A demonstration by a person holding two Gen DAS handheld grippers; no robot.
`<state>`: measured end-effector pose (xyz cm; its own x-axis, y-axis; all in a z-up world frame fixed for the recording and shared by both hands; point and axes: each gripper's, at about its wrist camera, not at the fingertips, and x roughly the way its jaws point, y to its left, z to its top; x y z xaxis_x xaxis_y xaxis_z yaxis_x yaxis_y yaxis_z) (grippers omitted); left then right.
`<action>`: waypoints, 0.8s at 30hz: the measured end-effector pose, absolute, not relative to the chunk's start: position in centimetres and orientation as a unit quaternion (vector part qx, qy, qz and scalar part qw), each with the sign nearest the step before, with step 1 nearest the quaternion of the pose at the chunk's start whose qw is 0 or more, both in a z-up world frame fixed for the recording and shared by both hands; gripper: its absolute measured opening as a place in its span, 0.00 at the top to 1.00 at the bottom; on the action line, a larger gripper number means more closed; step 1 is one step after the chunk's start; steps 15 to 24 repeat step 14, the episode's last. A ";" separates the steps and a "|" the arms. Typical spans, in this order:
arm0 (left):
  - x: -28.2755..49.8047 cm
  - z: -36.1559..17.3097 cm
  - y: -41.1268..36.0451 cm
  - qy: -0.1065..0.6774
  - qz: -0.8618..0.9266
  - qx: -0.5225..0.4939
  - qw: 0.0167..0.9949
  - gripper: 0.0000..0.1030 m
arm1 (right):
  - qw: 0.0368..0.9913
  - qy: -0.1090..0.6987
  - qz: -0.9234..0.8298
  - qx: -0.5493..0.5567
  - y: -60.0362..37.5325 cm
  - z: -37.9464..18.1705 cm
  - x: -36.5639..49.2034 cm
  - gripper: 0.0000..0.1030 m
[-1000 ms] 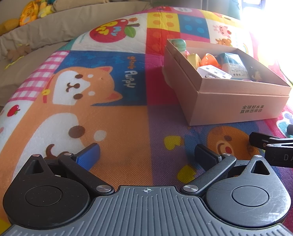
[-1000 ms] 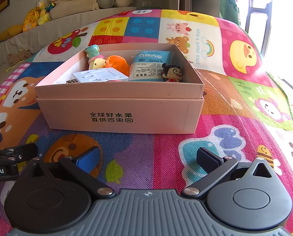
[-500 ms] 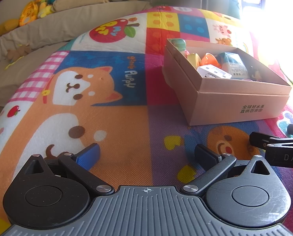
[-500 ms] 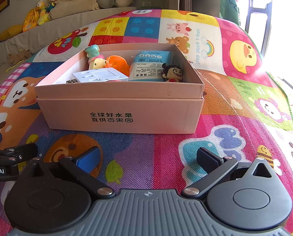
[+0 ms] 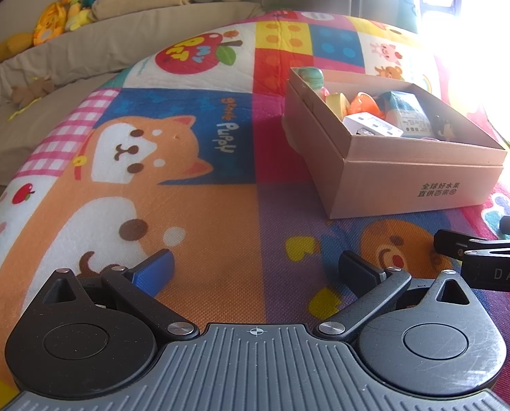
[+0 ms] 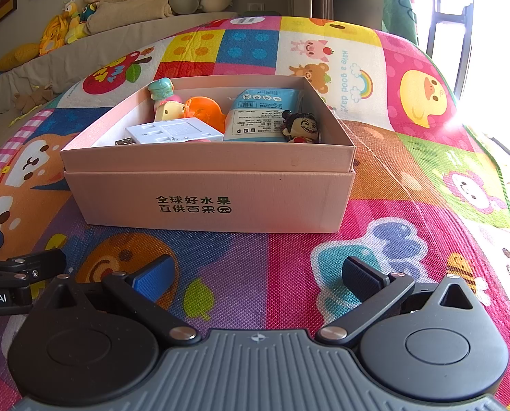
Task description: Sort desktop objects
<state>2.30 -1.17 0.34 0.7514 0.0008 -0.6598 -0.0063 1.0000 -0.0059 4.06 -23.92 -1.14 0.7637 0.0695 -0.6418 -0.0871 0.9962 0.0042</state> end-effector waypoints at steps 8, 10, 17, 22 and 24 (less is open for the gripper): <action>2.3 0.3 -1.3 0.355 0.000 -0.004 0.935 0.00 | 0.939 0.341 0.042 -0.014 -24.3 -1.1 3.9 0.00; 2.4 0.4 -1.1 0.356 -0.004 -0.009 0.935 0.00 | 0.939 0.341 0.043 -0.013 -24.4 -1.0 4.1 0.00; 2.4 0.4 -1.2 0.359 -0.004 -0.006 0.933 0.00 | 0.939 0.341 0.043 -0.013 -24.1 -1.1 4.0 0.00; 2.4 0.4 -1.2 0.359 -0.004 -0.006 0.933 0.00 | 0.939 0.341 0.043 -0.013 -24.1 -1.1 4.0 0.00; 2.4 0.4 -1.2 0.359 -0.004 -0.006 0.933 0.00 | 0.939 0.341 0.043 -0.013 -24.1 -1.1 4.0 0.00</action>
